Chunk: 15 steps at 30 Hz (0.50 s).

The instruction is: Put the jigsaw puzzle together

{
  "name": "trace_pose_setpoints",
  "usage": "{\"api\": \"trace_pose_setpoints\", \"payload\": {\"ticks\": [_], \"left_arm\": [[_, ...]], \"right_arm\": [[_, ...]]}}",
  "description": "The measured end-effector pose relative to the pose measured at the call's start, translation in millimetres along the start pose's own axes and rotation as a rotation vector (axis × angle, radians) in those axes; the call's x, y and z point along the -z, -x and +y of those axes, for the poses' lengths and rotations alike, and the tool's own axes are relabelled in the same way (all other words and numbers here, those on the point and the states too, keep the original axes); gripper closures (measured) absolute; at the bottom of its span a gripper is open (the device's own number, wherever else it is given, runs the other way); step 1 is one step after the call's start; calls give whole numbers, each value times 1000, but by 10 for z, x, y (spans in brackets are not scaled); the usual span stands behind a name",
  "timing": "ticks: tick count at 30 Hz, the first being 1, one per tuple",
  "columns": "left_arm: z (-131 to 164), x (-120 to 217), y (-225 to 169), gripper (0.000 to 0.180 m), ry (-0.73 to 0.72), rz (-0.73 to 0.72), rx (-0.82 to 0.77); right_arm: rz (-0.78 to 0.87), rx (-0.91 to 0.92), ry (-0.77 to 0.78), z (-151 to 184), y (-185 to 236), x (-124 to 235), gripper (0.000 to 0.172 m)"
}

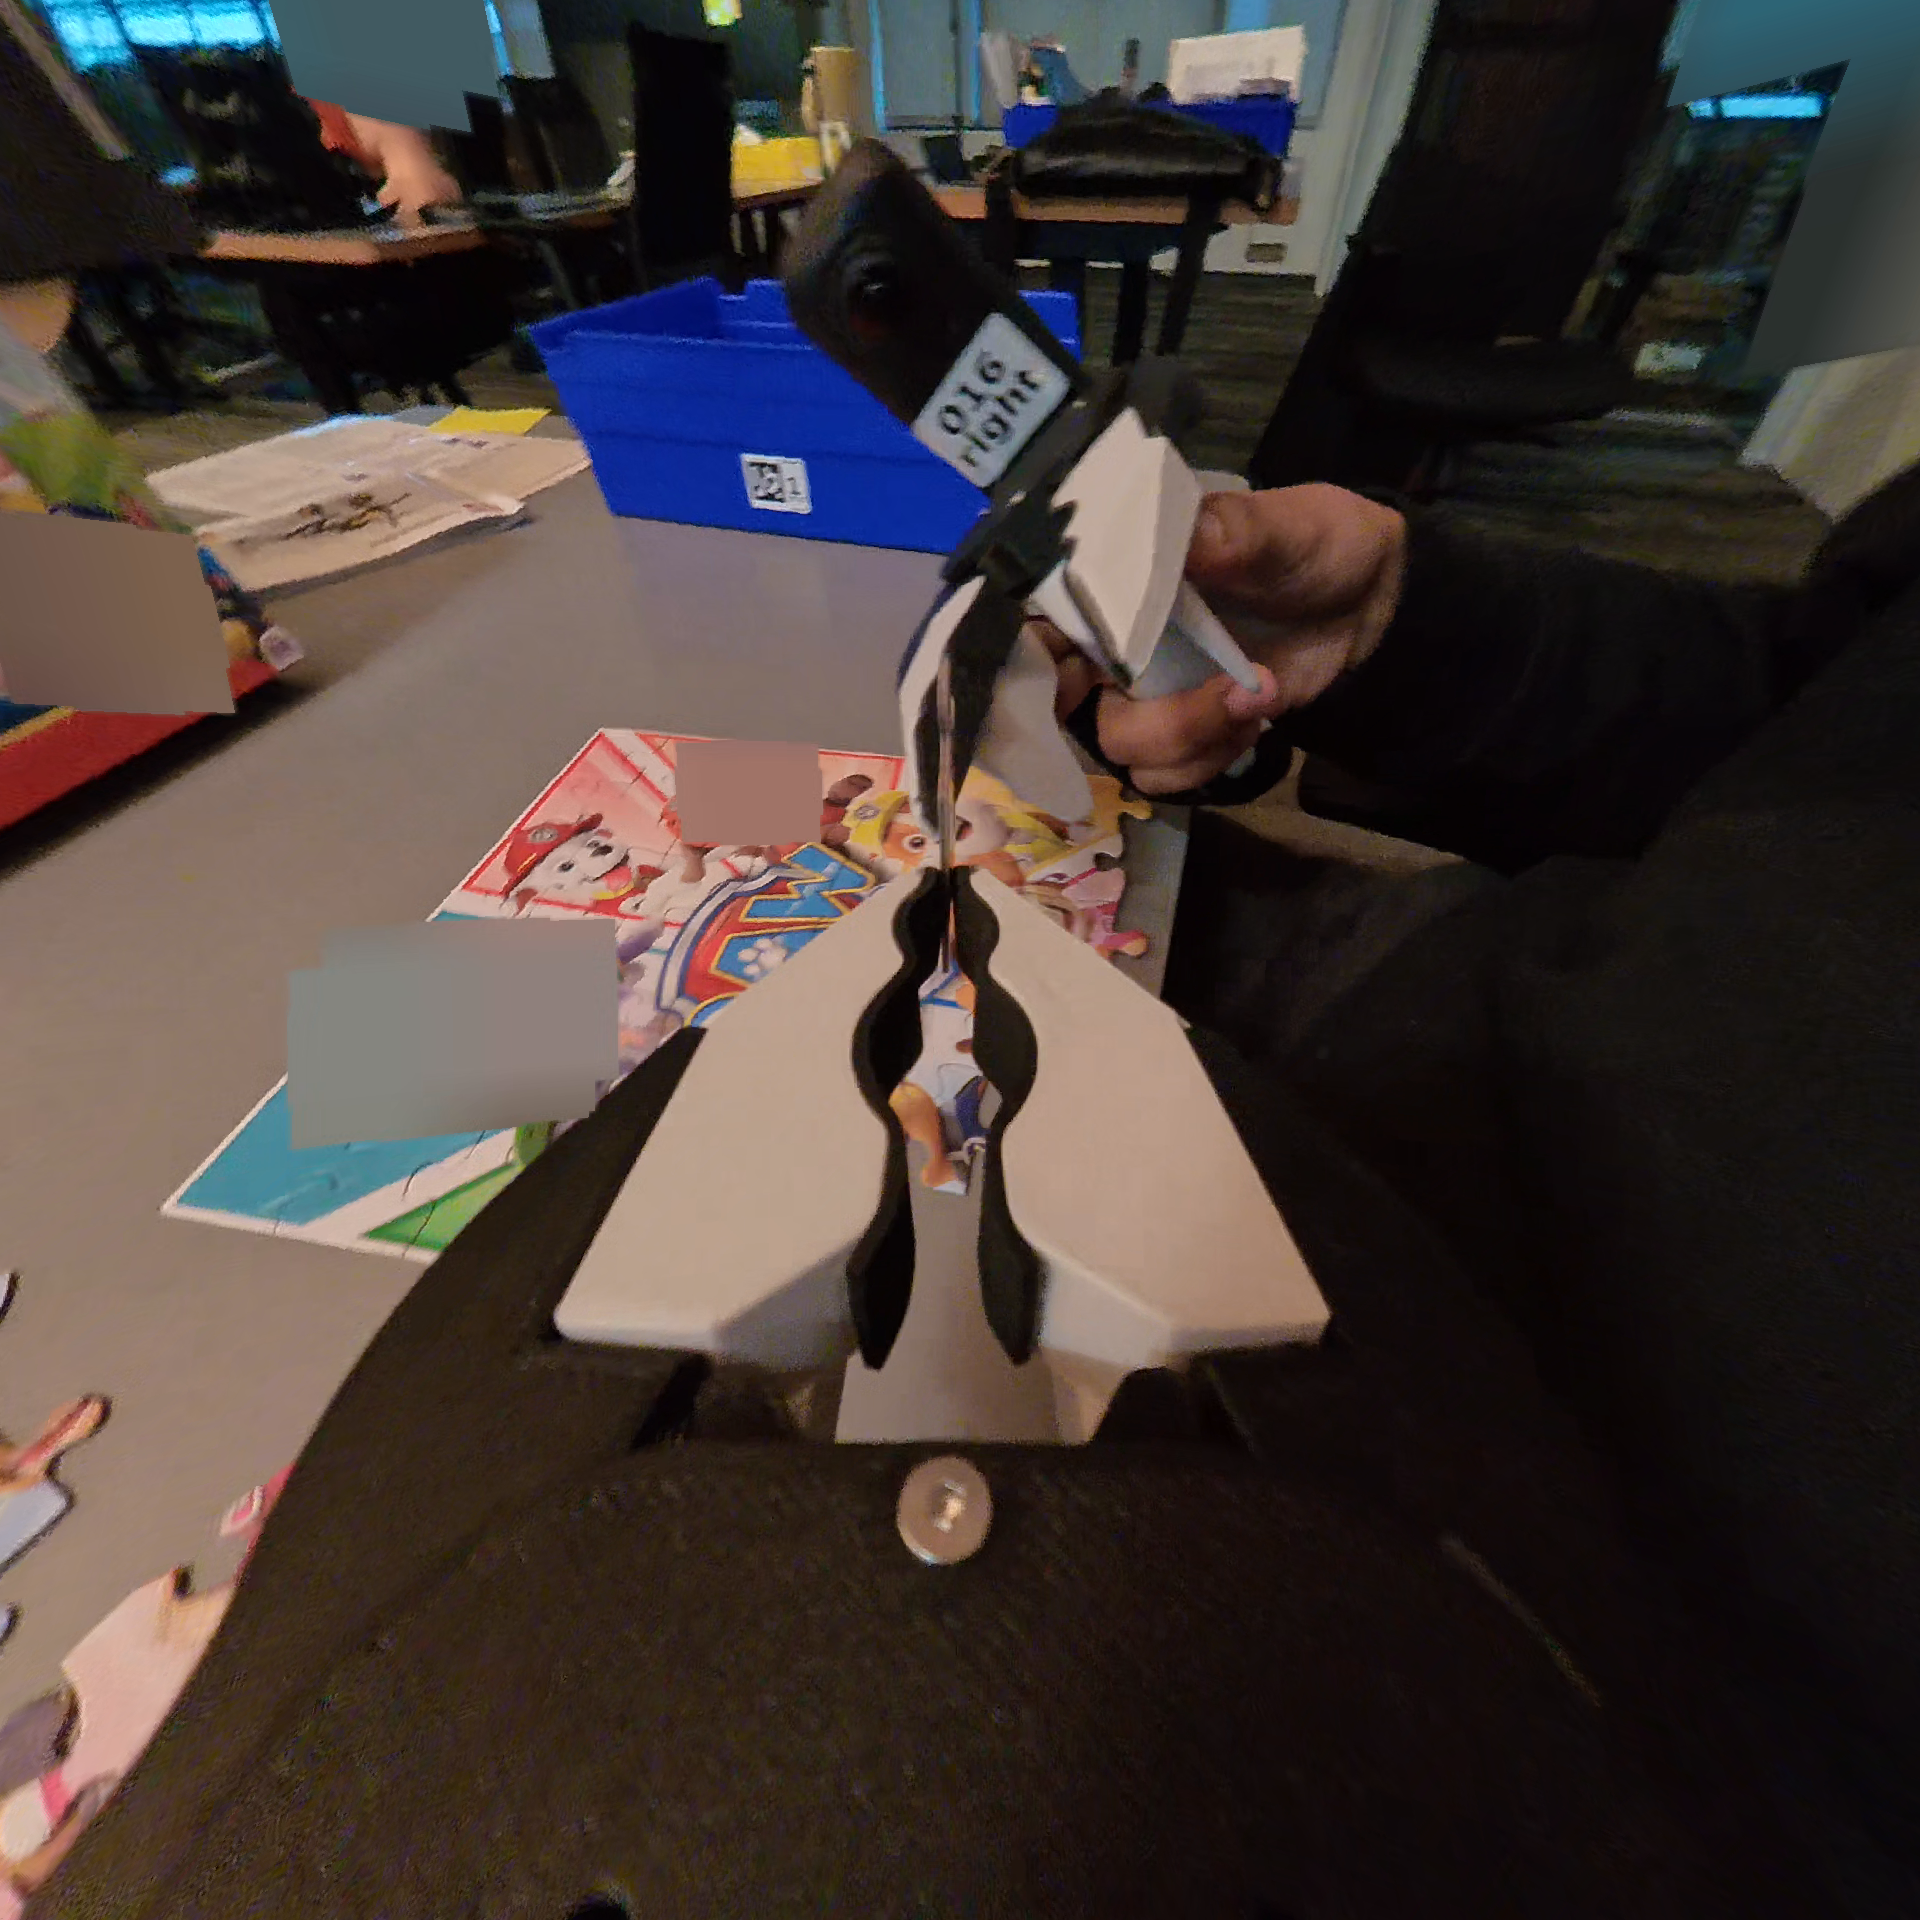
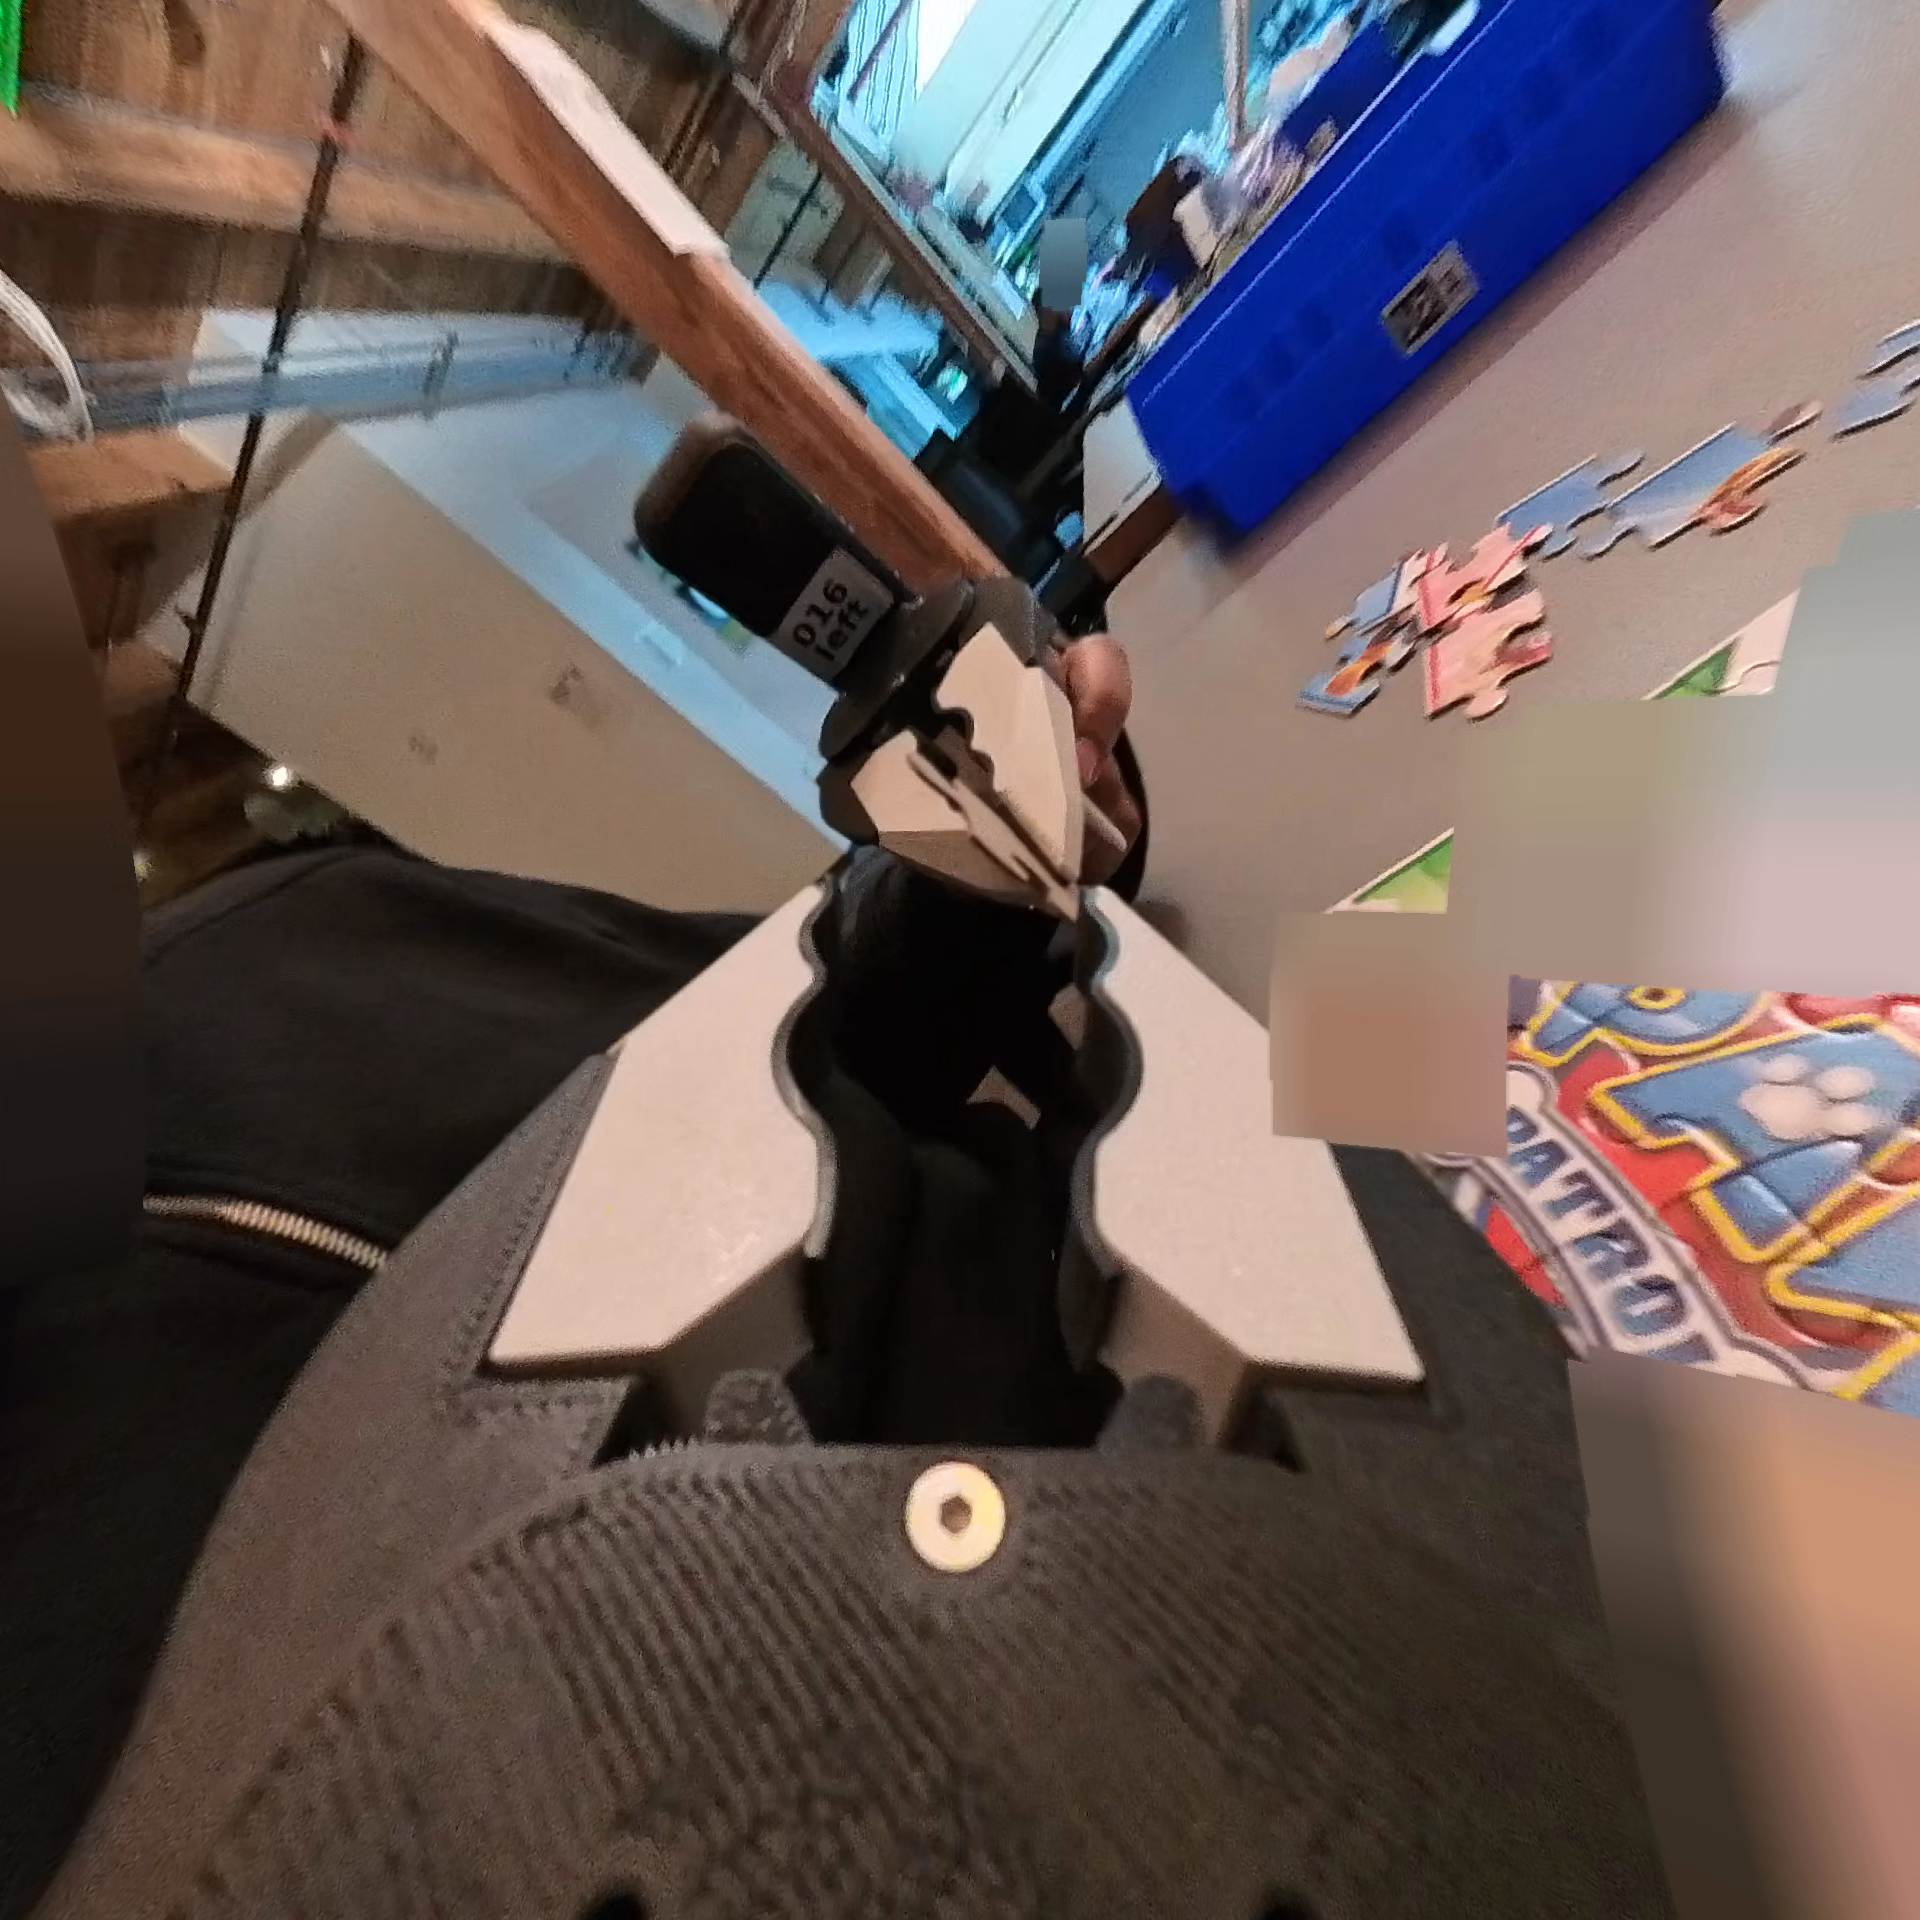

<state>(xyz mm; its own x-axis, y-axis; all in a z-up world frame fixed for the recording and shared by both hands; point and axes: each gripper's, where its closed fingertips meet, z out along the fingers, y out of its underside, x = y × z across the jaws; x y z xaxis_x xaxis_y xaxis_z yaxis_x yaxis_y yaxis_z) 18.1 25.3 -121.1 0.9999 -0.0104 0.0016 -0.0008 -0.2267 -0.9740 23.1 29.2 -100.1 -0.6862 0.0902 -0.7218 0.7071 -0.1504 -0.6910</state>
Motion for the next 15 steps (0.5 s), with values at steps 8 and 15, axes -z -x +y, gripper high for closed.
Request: {"api": "trace_pose_setpoints", "payload": {"ticks": [8, 15], "left_arm": [[421, 689, 1099, 180, 1, -312, 650], [944, 1411, 1610, 149, 43, -584, 875]], "right_arm": [[111, 72, -126, -261, -72, 291, 130], [192, 132, -97, -256, -104, 320, 129]]}}
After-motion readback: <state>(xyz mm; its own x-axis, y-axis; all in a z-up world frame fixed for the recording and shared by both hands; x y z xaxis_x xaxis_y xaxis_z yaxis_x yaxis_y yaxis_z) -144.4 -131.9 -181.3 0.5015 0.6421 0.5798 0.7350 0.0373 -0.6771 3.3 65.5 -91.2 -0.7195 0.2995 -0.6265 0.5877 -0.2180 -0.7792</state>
